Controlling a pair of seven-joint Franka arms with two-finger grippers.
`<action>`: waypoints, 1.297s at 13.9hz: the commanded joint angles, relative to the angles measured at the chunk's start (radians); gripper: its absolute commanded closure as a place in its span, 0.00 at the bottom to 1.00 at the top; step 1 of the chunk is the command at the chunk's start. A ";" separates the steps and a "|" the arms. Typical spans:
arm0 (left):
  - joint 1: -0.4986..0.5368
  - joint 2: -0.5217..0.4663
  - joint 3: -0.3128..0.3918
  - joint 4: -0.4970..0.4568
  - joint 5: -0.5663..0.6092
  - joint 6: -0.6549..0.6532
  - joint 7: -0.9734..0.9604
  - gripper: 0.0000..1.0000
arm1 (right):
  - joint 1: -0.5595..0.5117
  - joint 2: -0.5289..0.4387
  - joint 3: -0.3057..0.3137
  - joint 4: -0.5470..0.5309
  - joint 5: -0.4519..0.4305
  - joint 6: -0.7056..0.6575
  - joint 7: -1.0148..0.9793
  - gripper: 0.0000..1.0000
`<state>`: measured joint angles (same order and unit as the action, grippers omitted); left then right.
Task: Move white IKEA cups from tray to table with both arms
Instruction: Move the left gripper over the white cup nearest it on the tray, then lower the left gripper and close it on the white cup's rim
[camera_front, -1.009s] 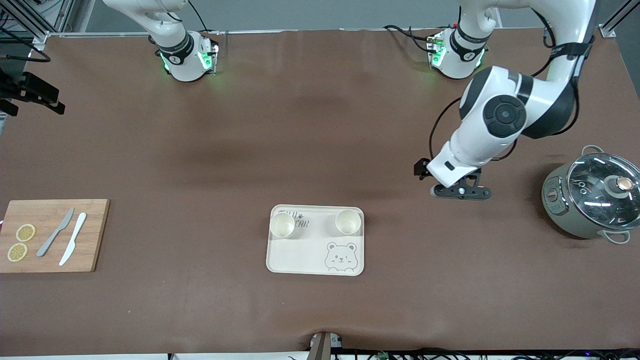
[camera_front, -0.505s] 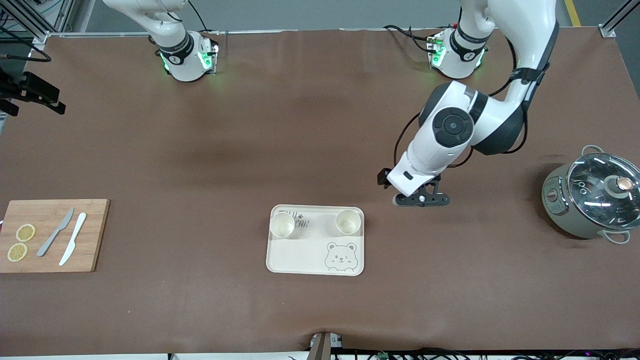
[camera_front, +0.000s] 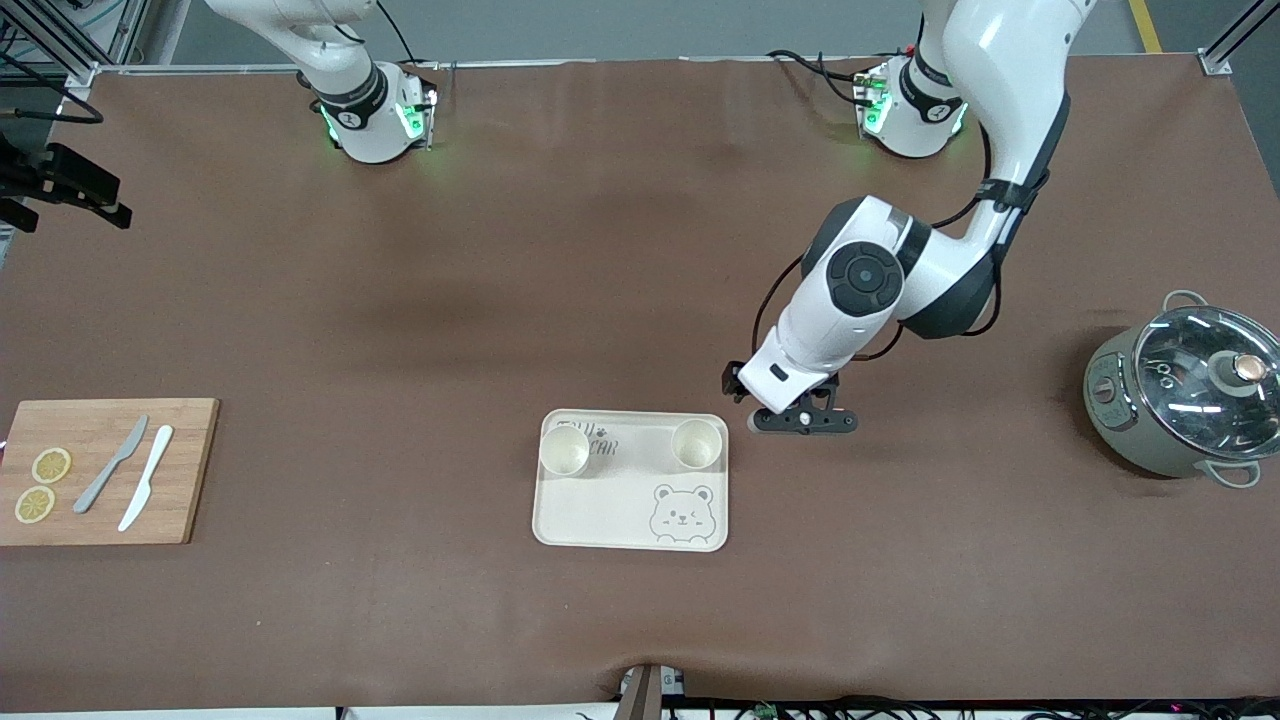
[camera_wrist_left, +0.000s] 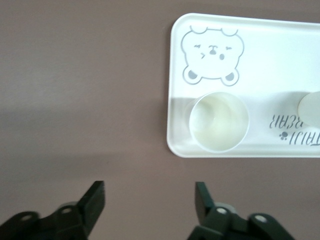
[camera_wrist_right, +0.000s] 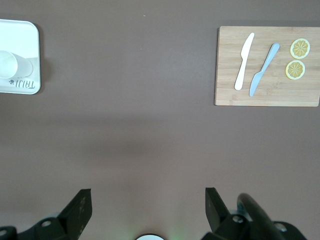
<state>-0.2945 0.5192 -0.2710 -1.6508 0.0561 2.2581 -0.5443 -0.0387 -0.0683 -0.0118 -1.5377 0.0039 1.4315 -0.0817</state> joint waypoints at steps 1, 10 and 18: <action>-0.023 0.065 0.006 0.058 0.021 0.044 -0.020 0.29 | 0.022 0.010 -0.003 0.025 0.011 -0.009 0.005 0.00; -0.049 0.162 0.010 0.128 0.041 0.141 -0.019 0.33 | 0.028 0.010 -0.003 0.025 0.013 -0.009 0.007 0.00; -0.061 0.229 0.009 0.126 0.136 0.239 -0.022 0.40 | 0.030 0.010 -0.007 0.025 0.011 -0.009 0.005 0.00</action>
<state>-0.3357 0.7352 -0.2696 -1.5463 0.1663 2.4904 -0.5454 -0.0093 -0.0683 -0.0143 -1.5362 0.0045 1.4316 -0.0815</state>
